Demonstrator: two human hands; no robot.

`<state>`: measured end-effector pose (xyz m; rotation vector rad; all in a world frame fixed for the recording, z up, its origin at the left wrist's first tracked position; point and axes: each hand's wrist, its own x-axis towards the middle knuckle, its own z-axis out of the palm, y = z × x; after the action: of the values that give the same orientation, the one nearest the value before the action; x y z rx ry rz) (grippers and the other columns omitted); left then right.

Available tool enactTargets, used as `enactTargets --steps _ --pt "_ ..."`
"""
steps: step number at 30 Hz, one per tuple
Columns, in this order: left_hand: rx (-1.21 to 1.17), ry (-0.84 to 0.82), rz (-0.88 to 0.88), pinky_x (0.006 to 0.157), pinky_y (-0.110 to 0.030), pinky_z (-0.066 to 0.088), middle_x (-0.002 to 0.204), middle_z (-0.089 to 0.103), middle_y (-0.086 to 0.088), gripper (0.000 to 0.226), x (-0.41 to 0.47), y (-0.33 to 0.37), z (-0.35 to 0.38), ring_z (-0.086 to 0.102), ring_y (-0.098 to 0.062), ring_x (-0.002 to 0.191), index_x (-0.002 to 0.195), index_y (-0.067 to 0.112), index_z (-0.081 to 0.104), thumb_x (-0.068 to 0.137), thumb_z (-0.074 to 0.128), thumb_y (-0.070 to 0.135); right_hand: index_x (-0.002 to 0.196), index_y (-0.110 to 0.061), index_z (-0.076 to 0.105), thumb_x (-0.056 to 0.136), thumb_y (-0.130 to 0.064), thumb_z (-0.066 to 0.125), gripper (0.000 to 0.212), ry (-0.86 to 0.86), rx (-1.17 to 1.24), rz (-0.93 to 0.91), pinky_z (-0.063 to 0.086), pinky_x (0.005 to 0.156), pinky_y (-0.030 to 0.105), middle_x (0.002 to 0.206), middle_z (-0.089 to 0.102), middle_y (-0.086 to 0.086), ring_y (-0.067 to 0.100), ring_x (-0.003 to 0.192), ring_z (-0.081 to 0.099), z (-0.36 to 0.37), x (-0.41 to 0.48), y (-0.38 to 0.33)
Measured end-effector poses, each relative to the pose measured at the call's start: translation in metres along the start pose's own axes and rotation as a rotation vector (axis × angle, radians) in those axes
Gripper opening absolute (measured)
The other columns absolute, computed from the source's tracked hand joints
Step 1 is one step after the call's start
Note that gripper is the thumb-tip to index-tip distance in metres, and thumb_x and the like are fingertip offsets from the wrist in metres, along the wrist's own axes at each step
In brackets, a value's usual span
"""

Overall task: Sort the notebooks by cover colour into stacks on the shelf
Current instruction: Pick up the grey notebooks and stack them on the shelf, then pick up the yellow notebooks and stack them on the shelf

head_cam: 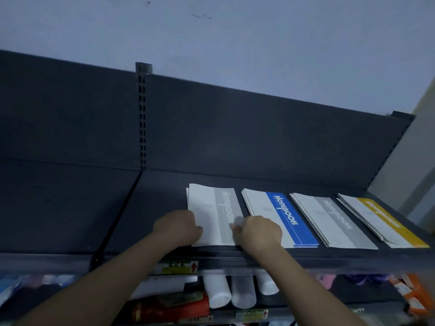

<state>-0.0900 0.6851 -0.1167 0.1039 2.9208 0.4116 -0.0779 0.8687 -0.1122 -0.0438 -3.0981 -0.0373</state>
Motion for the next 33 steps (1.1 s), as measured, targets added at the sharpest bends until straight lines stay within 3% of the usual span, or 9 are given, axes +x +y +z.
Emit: enactTargets --steps 6,10,17,25,33 --pt "0.033 0.139 -0.03 0.083 -0.029 0.048 0.119 0.061 -0.001 0.046 -0.011 -0.02 -0.021 0.058 -0.018 0.106 0.119 0.016 0.059 0.093 0.046 0.051 0.124 -0.016 0.053 0.094 -0.042 0.047 0.04 0.166 0.074 -0.135 0.041 0.073 0.031 0.122 0.055 0.007 0.028 0.111 0.058 -0.017 0.01 -0.027" --pt "0.182 0.256 -0.096 0.07 -0.028 0.047 0.099 0.059 -0.001 0.038 -0.029 -0.059 -0.046 0.059 -0.018 0.093 0.107 0.014 0.059 0.098 0.042 0.047 0.126 -0.016 0.054 0.094 -0.042 0.05 0.041 0.172 0.149 -0.316 0.046 0.086 0.033 0.125 0.054 0.007 0.026 0.119 0.049 -0.023 0.023 -0.07" --pt "0.436 0.437 -0.261 0.086 -0.033 0.043 0.125 0.053 -0.004 0.036 -0.077 -0.158 -0.081 0.048 -0.023 0.117 0.125 0.013 0.052 0.096 0.048 0.035 0.126 -0.018 0.051 0.092 -0.039 0.052 0.04 0.228 0.127 -0.61 0.04 0.094 0.035 0.124 0.053 0.005 0.026 0.119 0.045 -0.027 0.026 -0.181" --pt "0.497 0.455 -0.468 0.095 -0.036 0.039 0.13 0.051 -0.005 0.041 -0.136 -0.281 -0.118 0.045 -0.024 0.122 0.129 0.013 0.047 0.095 0.049 0.036 0.126 -0.018 0.051 0.093 -0.041 0.052 0.04 0.162 0.143 -0.807 0.039 0.095 0.036 0.124 0.053 0.006 0.025 0.117 0.044 -0.042 0.012 -0.323" --pt "0.541 0.468 -0.583 0.093 -0.037 0.042 0.129 0.052 -0.006 0.04 -0.184 -0.386 -0.158 0.046 -0.025 0.122 0.128 0.012 0.049 0.095 0.049 0.035 0.13 -0.019 0.049 0.092 -0.043 0.051 0.045 0.128 0.189 -0.877 0.039 0.099 0.037 0.126 0.052 0.005 0.024 0.121 0.043 -0.059 -0.006 -0.451"
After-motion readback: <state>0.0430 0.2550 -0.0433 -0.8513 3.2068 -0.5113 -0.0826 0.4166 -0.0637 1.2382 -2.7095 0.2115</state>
